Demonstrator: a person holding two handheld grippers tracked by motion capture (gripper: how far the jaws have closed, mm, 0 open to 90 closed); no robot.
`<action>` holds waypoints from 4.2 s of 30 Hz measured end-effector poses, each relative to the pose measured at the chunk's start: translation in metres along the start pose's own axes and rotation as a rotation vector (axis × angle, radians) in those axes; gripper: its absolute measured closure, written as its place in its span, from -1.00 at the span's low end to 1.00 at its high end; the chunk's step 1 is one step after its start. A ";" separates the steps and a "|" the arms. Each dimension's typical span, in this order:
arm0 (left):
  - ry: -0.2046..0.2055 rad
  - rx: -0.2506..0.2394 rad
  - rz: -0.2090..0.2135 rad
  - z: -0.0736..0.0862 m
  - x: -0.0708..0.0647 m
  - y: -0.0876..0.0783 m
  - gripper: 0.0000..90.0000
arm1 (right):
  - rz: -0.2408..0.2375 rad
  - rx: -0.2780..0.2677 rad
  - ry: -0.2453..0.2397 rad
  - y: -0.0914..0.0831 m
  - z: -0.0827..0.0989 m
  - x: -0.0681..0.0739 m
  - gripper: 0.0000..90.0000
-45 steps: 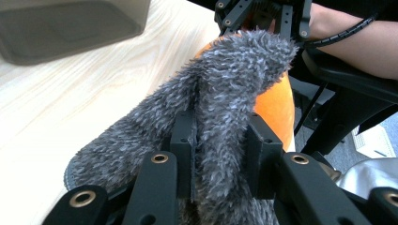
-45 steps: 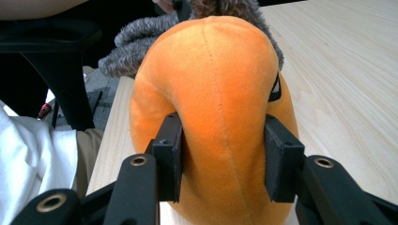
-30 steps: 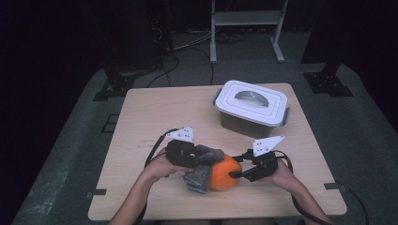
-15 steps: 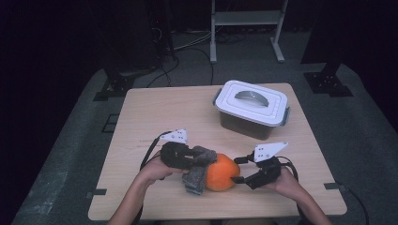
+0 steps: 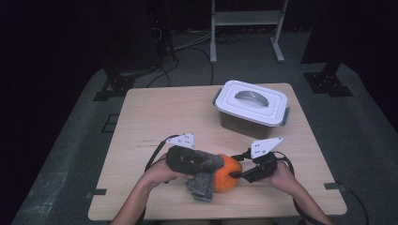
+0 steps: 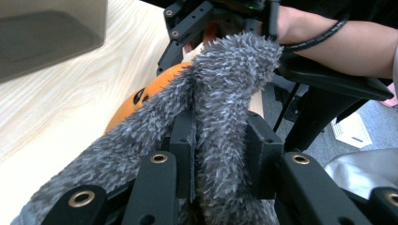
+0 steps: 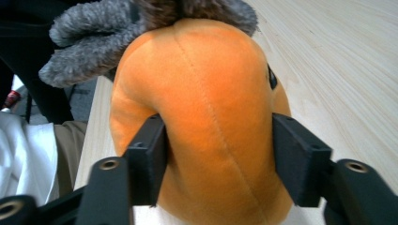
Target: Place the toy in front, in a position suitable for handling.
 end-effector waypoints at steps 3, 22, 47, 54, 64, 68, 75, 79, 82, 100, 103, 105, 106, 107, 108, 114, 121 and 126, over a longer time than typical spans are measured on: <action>0.006 -0.001 -0.013 -0.001 0.003 -0.003 0.53 | -0.023 -0.011 -0.017 -0.002 0.003 -0.001 0.11; -0.071 -0.015 -0.045 0.021 0.027 -0.019 0.53 | -0.024 -0.024 -0.029 0.002 0.000 0.002 0.11; 0.060 0.018 -0.009 -0.016 0.003 -0.005 0.52 | -0.020 -0.036 -0.054 0.016 -0.013 0.009 -0.26; 0.088 0.032 -0.007 -0.022 -0.001 0.003 0.51 | -0.023 -0.017 -0.059 0.024 -0.012 0.015 0.03; 0.011 0.017 -0.072 0.000 0.018 -0.016 0.51 | -0.015 -0.010 -0.029 0.003 -0.002 0.004 0.25; -0.024 0.045 -0.094 0.017 0.026 -0.017 0.51 | 0.011 -0.017 -0.005 -0.007 0.000 -0.001 0.26; -0.042 0.031 -0.076 0.022 0.027 -0.011 0.51 | 0.040 -0.016 0.011 -0.016 -0.001 0.000 0.29; -0.021 0.005 -0.055 0.012 0.023 -0.009 0.51 | 0.038 -0.017 0.017 -0.016 -0.001 0.001 0.30; -0.003 -0.020 -0.040 0.004 0.019 -0.007 0.51 | 0.031 -0.026 0.030 -0.017 -0.001 0.001 0.31; -0.039 -0.020 -0.127 0.026 0.029 -0.043 0.51 | 0.092 -0.044 0.060 -0.044 0.010 0.000 0.30; -0.032 -0.043 -0.172 0.023 0.028 -0.068 0.51 | 0.101 -0.047 0.062 -0.046 0.011 -0.001 0.30; -0.032 -0.049 -0.205 0.022 0.027 -0.087 0.51 | 0.103 -0.048 0.063 -0.046 0.011 -0.001 0.30; -0.030 -0.047 -0.225 0.023 0.026 -0.097 0.51 | 0.102 -0.048 0.062 -0.045 0.011 -0.001 0.30; -0.026 -0.045 -0.244 0.024 0.026 -0.107 0.51 | 0.103 -0.046 0.062 -0.045 0.010 -0.001 0.30; -0.025 -0.039 -0.266 0.025 0.025 -0.117 0.51 | 0.103 -0.049 0.061 -0.045 0.010 -0.001 0.30; -0.059 0.000 -0.385 0.039 0.025 -0.171 0.51 | 0.105 -0.049 0.062 -0.044 0.010 -0.002 0.30; -0.078 0.085 -0.416 0.056 0.029 -0.171 0.49 | 0.105 -0.050 0.064 -0.043 0.009 -0.003 0.30; -0.096 0.126 -0.350 0.071 0.045 -0.125 0.45 | 0.109 -0.048 0.063 -0.043 0.009 -0.002 0.30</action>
Point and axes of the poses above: each handheld gripper's, and its own axes: y roughly forward along the jaws, z roughly out of its underside, x roughly to its left, the point moved 3 cm from there along y, roughly forward along the jaws, and after that the axes turned 7 degrees about -x, right-handed, at the moved point
